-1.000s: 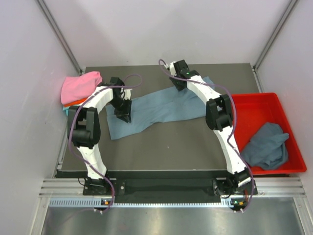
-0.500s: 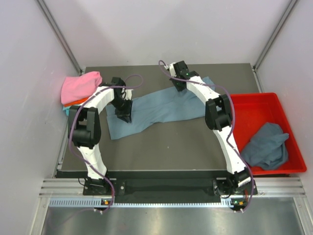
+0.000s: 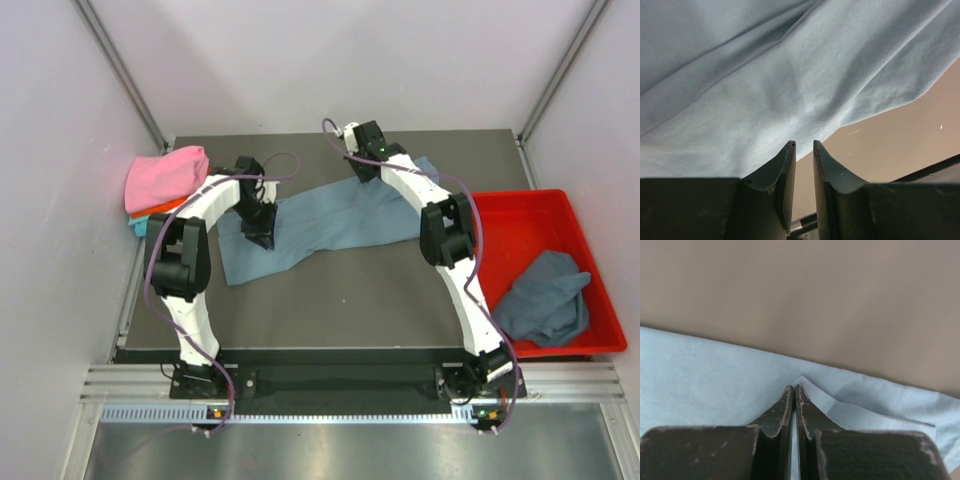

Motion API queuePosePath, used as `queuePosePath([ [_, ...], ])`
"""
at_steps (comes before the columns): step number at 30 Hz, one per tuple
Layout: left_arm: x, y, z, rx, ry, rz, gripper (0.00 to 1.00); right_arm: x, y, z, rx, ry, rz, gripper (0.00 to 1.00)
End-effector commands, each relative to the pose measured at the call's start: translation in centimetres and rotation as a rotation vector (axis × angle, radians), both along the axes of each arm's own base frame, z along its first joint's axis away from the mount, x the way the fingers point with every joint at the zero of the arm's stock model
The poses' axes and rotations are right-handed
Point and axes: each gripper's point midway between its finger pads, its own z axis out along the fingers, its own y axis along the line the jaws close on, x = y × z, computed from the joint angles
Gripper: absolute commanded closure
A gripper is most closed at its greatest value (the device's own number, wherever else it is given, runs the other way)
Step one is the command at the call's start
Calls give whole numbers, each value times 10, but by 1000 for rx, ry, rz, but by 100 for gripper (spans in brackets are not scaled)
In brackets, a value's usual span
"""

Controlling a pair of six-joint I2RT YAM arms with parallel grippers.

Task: Fold and stack the t-shirts
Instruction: Fold the tshirt

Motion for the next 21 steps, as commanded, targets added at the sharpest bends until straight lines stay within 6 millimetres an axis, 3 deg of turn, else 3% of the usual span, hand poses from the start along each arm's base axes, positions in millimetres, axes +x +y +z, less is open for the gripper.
queuePosePath([
  [1,14,-5,6,1,-46,-11,75,9,22,71,92,-137,26,100],
  [9,14,-7,6,12,-50,-18,75,9,33,74,122,-146,56,100],
  [21,16,-9,5,27,-53,-29,75,15,42,63,126,-155,58,100],
])
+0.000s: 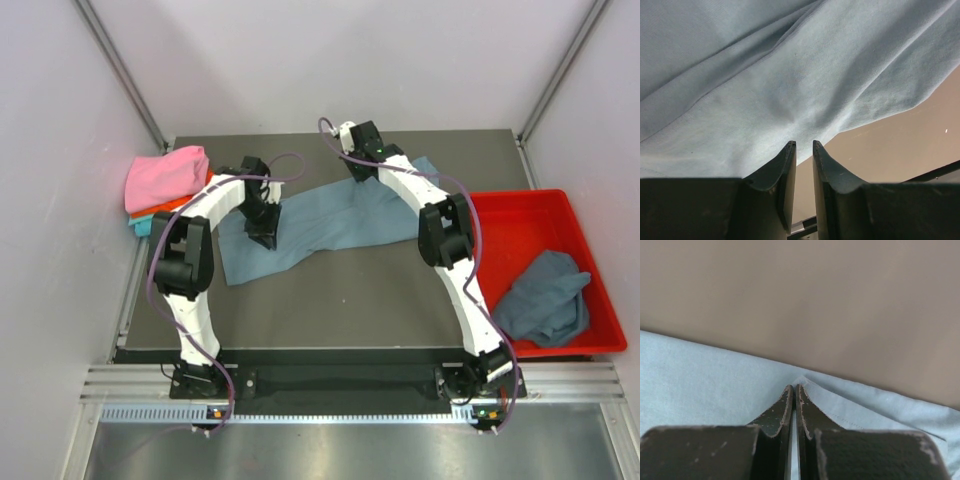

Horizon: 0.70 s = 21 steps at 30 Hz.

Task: Fold and stack the t-shirts
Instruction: Fold the tshirt

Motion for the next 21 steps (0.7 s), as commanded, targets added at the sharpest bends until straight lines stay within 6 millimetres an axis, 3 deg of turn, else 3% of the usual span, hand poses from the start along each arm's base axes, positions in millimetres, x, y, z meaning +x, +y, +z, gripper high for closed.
queuePosePath([
  [1,12,-4,8,-1,-41,-8,75,14,23,56,78,-130,17,100],
  [19,12,-6,6,11,-44,-18,76,13,38,54,78,-146,70,99],
  [20,12,-6,6,11,-44,-18,76,13,36,53,72,-146,60,95],
  [21,12,-7,7,10,-45,-18,76,12,36,52,68,-142,57,72],
])
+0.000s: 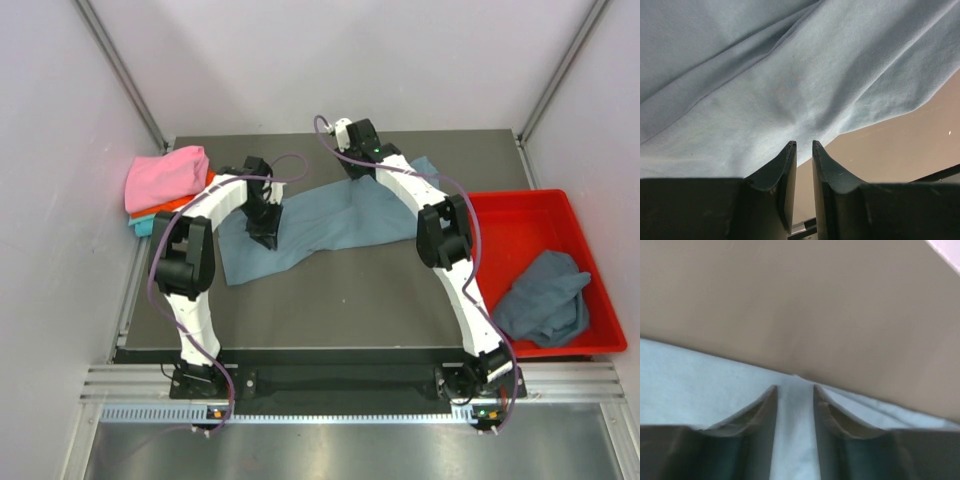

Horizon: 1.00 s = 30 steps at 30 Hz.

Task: Fold and stack the t-shirts
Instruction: Fold the tshirt

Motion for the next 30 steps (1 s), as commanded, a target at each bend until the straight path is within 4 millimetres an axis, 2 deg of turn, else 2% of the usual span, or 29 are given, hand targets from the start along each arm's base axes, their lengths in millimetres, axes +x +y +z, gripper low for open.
queuePosePath([
  [1,12,-4,8,-6,-41,-7,76,8,19,41,44,-100,25,61],
  [3,13,-3,8,1,-43,-5,76,7,13,42,34,-104,3,44],
  [5,14,-1,10,10,-52,-5,75,10,3,65,34,-142,-40,38],
  [6,15,2,12,25,-60,1,73,10,-2,72,36,-153,-56,36],
  [7,17,2,16,24,-69,2,71,11,-12,96,53,-183,-82,36],
  [8,17,2,21,27,-79,3,67,11,-19,108,52,-201,-107,35],
  [9,17,5,25,41,-86,5,64,8,-26,113,50,-204,-119,34],
  [10,17,8,28,52,-95,3,58,6,-38,140,72,-235,-145,34],
  [11,17,10,33,56,-111,5,56,4,-47,148,82,-238,-165,33],
  [12,16,13,33,63,-110,6,55,0,-56,147,89,-223,-182,31],
  [14,12,18,31,78,-99,2,55,-6,-87,162,152,-190,-259,30],
  [15,10,22,29,81,-92,7,55,-10,-99,153,168,-147,-294,28],
  [16,7,26,27,85,-81,7,55,-15,-125,154,210,-105,-361,27],
  [17,7,29,28,90,-85,10,55,-21,-127,150,274,-48,-359,27],
  [18,6,33,29,98,-85,20,55,-30,-136,130,283,19,-376,26],
  [19,5,40,27,117,-83,34,55,-37,-159,124,302,68,-423,27],
  [20,5,44,31,122,-91,50,55,-44,-163,116,328,120,-416,26],
  [21,5,52,32,125,-85,75,55,-53,-173,98,332,183,-447,27],
  [22,2,57,33,130,-72,92,54,-60,-195,95,364,219,-509,28],
  [23,2,62,37,127,-75,112,54,-68,-197,88,404,267,-504,28],
  [24,1,70,38,123,-69,144,53,-81,-204,71,411,327,-528,30],
  [25,-1,74,41,119,-63,162,51,-89,-215,70,430,349,-561,30],
  [26,-3,76,41,104,-52,170,50,-96,-217,66,441,374,-562,30],
  [27,-5,81,40,95,-41,186,50,-111,-218,51,437,424,-574,31],
  [29,-11,85,37,94,-12,190,50,-126,-216,48,456,456,-568,32],
  [30,-12,86,36,92,-4,196,50,-139,-214,36,453,497,-570,32],
])
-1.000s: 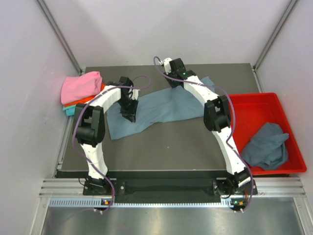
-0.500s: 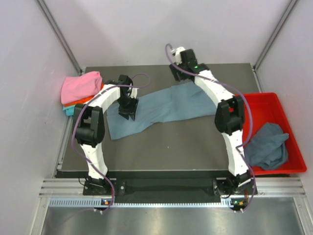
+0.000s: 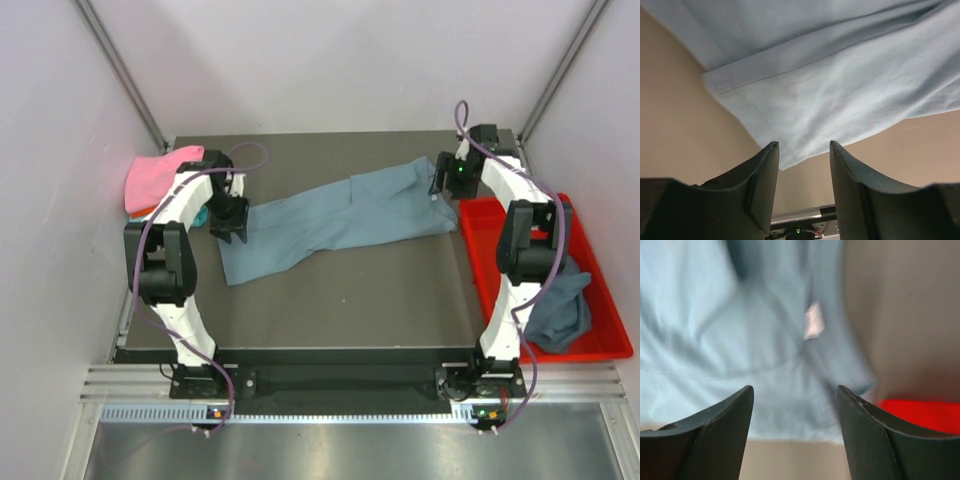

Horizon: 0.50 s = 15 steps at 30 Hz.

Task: Fold and stack the t-shirts
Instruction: Fold the tshirt

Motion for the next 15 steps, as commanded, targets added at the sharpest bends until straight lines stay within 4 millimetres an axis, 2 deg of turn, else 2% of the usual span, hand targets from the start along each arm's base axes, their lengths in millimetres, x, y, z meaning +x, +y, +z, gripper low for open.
queuePosePath([
  [1,-20,2,9,-22,39,12,50,-44,36,21,130,54,48,33],
  [3,-24,0,7,-31,52,17,50,-54,40,17,150,72,50,33],
  [7,-29,0,3,-55,88,31,50,-55,38,15,127,81,51,33],
  [11,-28,-3,3,-97,101,41,51,-49,20,14,18,71,24,33],
  [15,-34,-2,2,-95,117,40,51,-58,1,12,-177,88,49,35],
])
